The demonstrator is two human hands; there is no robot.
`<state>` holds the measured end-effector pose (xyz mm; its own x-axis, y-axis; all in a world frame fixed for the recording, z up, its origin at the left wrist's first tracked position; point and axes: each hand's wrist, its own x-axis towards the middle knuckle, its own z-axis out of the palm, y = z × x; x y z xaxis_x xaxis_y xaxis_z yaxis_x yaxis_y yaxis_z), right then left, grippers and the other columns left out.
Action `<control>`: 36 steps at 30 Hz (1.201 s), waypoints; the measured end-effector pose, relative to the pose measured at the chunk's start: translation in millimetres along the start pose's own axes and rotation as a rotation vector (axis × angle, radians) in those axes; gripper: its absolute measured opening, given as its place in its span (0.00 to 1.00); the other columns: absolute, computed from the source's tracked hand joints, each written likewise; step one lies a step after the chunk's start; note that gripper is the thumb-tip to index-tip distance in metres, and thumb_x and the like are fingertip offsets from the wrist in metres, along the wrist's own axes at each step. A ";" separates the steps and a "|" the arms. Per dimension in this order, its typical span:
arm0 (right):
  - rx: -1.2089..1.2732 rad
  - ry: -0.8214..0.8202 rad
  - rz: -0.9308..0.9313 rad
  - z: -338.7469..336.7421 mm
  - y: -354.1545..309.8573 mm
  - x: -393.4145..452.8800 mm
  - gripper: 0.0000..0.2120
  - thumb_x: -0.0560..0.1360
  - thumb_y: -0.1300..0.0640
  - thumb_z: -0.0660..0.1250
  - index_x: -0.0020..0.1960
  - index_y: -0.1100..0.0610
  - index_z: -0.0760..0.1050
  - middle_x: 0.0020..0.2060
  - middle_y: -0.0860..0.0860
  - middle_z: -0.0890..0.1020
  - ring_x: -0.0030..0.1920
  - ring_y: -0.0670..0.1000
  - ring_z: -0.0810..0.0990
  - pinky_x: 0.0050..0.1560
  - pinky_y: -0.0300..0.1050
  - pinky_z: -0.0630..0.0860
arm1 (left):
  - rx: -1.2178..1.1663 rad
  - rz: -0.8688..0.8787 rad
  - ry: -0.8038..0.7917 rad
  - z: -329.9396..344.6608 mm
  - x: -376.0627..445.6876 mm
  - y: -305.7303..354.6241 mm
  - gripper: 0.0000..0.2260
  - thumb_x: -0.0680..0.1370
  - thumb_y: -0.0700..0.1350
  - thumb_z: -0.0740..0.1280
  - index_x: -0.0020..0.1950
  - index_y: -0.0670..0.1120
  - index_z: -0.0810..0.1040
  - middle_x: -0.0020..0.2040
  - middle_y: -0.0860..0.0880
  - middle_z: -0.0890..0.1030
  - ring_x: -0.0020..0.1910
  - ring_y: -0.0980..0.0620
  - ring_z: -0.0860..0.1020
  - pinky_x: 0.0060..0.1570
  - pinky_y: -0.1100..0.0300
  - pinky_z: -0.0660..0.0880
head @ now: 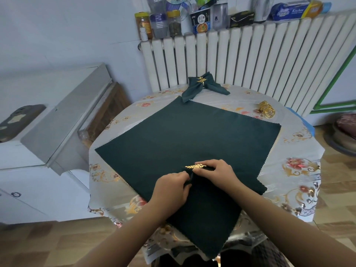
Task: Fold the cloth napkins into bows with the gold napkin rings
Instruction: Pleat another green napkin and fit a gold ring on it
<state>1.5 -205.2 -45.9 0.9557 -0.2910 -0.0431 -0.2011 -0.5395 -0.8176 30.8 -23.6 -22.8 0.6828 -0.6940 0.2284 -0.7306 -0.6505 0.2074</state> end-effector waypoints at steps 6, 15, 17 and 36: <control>-0.084 0.050 -0.006 -2.6 -10.7 -6.8 0.12 0.72 0.39 0.66 0.53 0.41 0.80 0.51 0.39 0.81 0.59 0.44 0.73 0.62 0.46 0.62 | -0.094 0.013 -0.107 -6.6 -5.0 -0.8 0.15 0.79 0.54 0.61 0.60 0.49 0.77 0.68 0.52 0.73 0.61 0.55 0.76 0.59 0.63 0.71; -0.178 -0.023 -0.156 -13.0 7.6 -25.7 0.23 0.69 0.47 0.73 0.61 0.50 0.73 0.55 0.44 0.70 0.60 0.46 0.66 0.66 0.43 0.66 | -0.598 -0.475 -0.246 -11.9 17.4 -9.6 0.17 0.77 0.55 0.64 0.64 0.51 0.68 0.57 0.53 0.74 0.53 0.57 0.74 0.51 0.65 0.70; -0.132 -0.044 -0.226 -15.5 9.5 -27.5 0.20 0.68 0.53 0.75 0.58 0.50 0.75 0.54 0.44 0.69 0.58 0.43 0.69 0.65 0.41 0.67 | -0.595 -0.430 -0.325 -9.7 24.7 -15.4 0.25 0.75 0.60 0.66 0.70 0.56 0.65 0.64 0.51 0.70 0.64 0.52 0.70 0.62 0.58 0.69; -0.249 0.112 -0.480 -9.2 22.2 -44.2 0.14 0.70 0.43 0.66 0.36 0.54 0.76 0.38 0.43 0.72 0.41 0.44 0.72 0.42 0.39 0.72 | -0.620 -0.223 -0.385 -7.0 52.7 -8.3 0.15 0.71 0.49 0.74 0.57 0.51 0.78 0.49 0.55 0.80 0.50 0.58 0.78 0.55 0.59 0.75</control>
<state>-47.3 -211.6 -56.9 0.9265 -0.0412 0.3739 0.1942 -0.7989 -0.5692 72.8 -52.7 -5.8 0.6849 -0.6989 -0.2058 -0.3663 -0.5745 0.7320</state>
